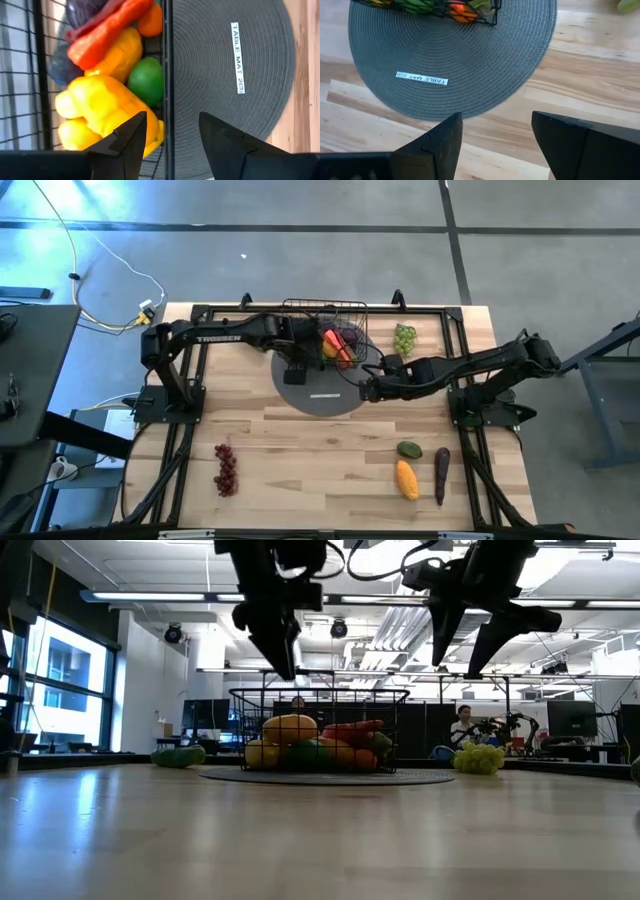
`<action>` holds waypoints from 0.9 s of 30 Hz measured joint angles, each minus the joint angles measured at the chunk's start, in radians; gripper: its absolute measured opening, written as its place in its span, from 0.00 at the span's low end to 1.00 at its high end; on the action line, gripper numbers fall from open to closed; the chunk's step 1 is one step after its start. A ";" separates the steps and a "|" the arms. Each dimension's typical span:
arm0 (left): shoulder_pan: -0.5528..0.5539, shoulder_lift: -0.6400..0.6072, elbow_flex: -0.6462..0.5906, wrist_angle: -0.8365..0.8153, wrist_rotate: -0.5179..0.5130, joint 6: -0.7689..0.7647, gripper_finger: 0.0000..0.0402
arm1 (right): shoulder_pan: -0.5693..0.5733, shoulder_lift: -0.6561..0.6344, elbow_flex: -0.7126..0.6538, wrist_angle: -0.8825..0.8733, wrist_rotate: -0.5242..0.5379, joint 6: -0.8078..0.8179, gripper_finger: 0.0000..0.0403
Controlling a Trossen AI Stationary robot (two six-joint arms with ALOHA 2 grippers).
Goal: Build produce basket
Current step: Put the green grapes into the basket
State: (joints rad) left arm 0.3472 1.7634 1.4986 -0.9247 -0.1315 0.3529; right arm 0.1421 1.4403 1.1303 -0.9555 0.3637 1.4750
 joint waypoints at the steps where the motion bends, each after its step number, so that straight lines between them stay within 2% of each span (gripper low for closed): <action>1: 0.002 -0.011 0.000 0.001 0.000 0.015 0.42 | -0.007 0.000 0.000 -0.003 0.000 -0.001 0.55; 12: 0.129 -0.145 0.000 0.036 0.019 0.047 0.42 | -0.116 -0.061 0.000 -0.060 0.036 -0.026 0.55; 21: 0.231 -0.226 0.000 0.040 0.023 0.067 0.42 | -0.278 -0.122 0.000 -0.109 0.057 -0.158 0.55; 27: 0.286 -0.254 0.000 0.036 0.026 0.070 0.42 | -0.401 -0.136 0.001 -0.109 0.015 -0.288 0.55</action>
State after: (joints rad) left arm 0.6332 1.5090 1.4990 -0.8882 -0.1059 0.4225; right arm -0.2586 1.3041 1.1313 -1.0648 0.3792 1.1871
